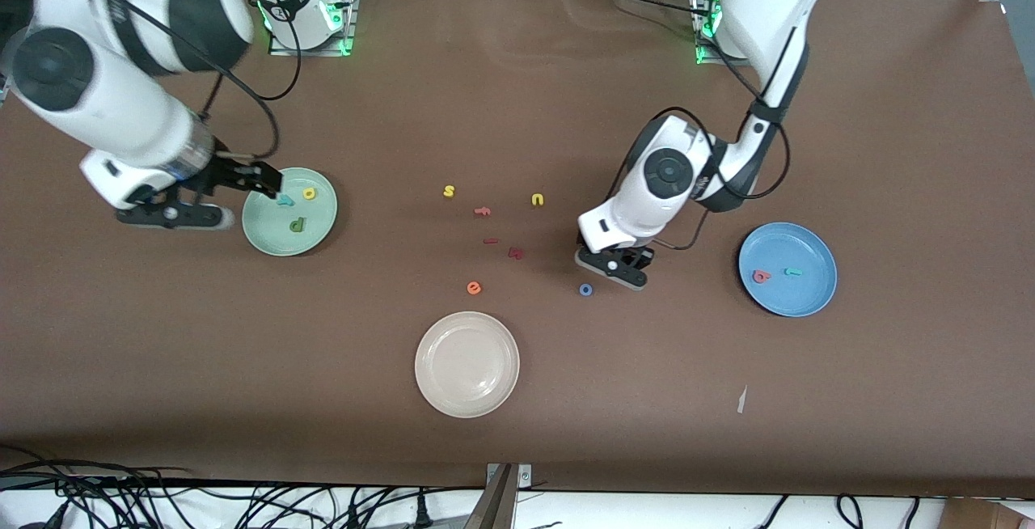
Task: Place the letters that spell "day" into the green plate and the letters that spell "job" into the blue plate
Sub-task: 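Withdraw the right gripper to rest while the left gripper reaches the blue o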
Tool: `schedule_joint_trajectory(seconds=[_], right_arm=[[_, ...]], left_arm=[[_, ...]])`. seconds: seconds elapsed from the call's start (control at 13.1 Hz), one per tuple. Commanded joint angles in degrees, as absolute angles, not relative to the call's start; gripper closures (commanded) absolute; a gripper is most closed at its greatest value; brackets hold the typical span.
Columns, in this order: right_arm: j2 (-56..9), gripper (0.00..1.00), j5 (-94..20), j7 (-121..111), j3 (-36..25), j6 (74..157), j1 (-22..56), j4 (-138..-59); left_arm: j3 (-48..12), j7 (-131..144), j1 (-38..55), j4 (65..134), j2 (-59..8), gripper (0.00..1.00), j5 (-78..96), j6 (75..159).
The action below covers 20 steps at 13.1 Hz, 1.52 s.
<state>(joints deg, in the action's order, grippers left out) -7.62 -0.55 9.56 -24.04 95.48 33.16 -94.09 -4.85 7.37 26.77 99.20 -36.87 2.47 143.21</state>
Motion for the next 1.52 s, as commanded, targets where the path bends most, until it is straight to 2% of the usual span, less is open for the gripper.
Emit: schedule_joint_trajectory(seconds=[0.0, 0.23, 0.3, 0.53, 0.76, 0.91, 1.3, 1.37, 1.45], right_arm=[[-6.68, 0.00, -1.85, 4.84, -26.19, 90.18, 33.05, -88.87], [-7.39, 0.00, -1.50, 5.36, -25.41, 91.92, 31.91, -86.49], [-6.86, 0.00, -1.41, 5.01, -22.62, 92.89, 29.64, -86.40], [-4.06, 0.00, -1.67, 4.66, -6.82, 92.56, 12.18, -87.27], [-0.80, 0.00, -1.23, 5.01, 4.19, 86.50, -0.06, -89.46], [-0.79, 0.00, -1.05, 5.01, 4.31, 86.92, -0.26, -89.74], [-0.80, 0.00, 0.88, 5.10, 4.75, 93.07, -0.09, -91.13], [0.34, 0.00, 0.79, 5.01, 4.75, 94.82, -0.09, -93.06], [2.00, 0.00, 0.79, 5.01, 4.75, 97.53, -0.09, -95.86]], left_arm=[[-2.73, 8.35, 28.82, 91.87, -41.91, 0.31, 3.43, 142.47], [0.17, 7.39, 29.88, 90.62, -44.11, 0.33, 3.16, 143.61], [0.44, 7.38, 29.88, 88.79, -45.51, 0.33, 3.16, 144.57], [0.62, 8.26, 31.03, 87.10, -47.55, 0.34, 3.43, 146.15], [0.62, 7.91, 31.03, 87.10, -47.99, 0.35, 3.25, 146.34], [0.62, 7.82, 31.03, 87.10, -48.16, 0.39, 3.16, 146.43], [0.62, 7.47, 30.85, 87.19, -48.87, 0.41, 2.99, 146.43], [0.62, 7.47, 30.85, 87.19, -48.87, 0.49, 2.99, 146.43], [0.62, 7.47, 30.85, 87.19, -48.87, 0.63, 2.99, 146.43]])
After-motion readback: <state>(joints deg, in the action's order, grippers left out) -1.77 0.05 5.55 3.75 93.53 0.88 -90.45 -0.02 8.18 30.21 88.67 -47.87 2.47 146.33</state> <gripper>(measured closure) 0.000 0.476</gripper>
